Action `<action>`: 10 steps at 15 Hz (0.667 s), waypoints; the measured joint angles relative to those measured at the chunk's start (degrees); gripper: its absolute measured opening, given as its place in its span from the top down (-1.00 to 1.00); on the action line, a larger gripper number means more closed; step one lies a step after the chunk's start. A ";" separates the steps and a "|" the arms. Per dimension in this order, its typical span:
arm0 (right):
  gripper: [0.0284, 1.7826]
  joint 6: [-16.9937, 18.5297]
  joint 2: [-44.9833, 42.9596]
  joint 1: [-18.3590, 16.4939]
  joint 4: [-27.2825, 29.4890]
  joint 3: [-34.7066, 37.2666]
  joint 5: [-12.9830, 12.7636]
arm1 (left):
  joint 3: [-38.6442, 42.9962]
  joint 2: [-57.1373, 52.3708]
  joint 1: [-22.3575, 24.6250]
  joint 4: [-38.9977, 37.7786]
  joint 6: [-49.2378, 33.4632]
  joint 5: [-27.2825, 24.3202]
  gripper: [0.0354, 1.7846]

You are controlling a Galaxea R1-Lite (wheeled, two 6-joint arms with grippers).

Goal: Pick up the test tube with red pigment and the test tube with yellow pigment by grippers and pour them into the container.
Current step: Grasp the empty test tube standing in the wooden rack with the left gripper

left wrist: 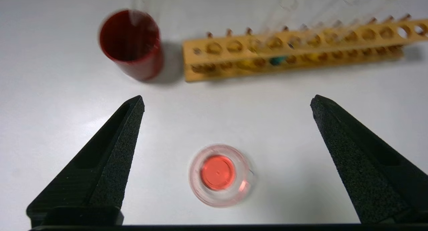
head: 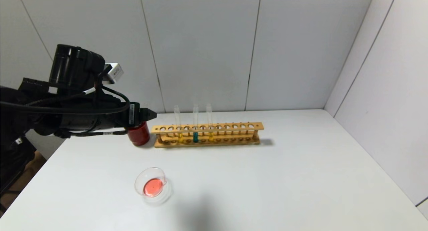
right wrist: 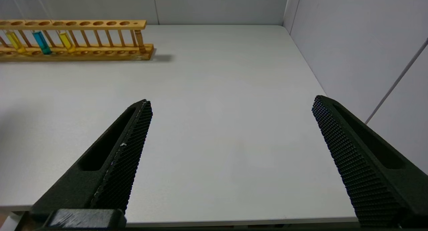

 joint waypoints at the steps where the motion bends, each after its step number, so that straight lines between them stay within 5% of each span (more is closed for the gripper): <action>1: -0.96 0.00 0.00 -0.02 0.00 0.00 -0.02 | 2.18 -0.67 -1.46 -1.55 -0.66 0.05 -0.96; 6: -0.96 0.00 0.00 0.00 0.00 0.00 -0.02 | 11.54 2.61 -4.13 -23.50 -1.29 -0.04 -0.96; 10: -0.96 0.00 0.00 0.00 0.02 0.00 -0.02 | 10.20 9.01 -4.46 -27.49 -1.05 -0.04 -0.96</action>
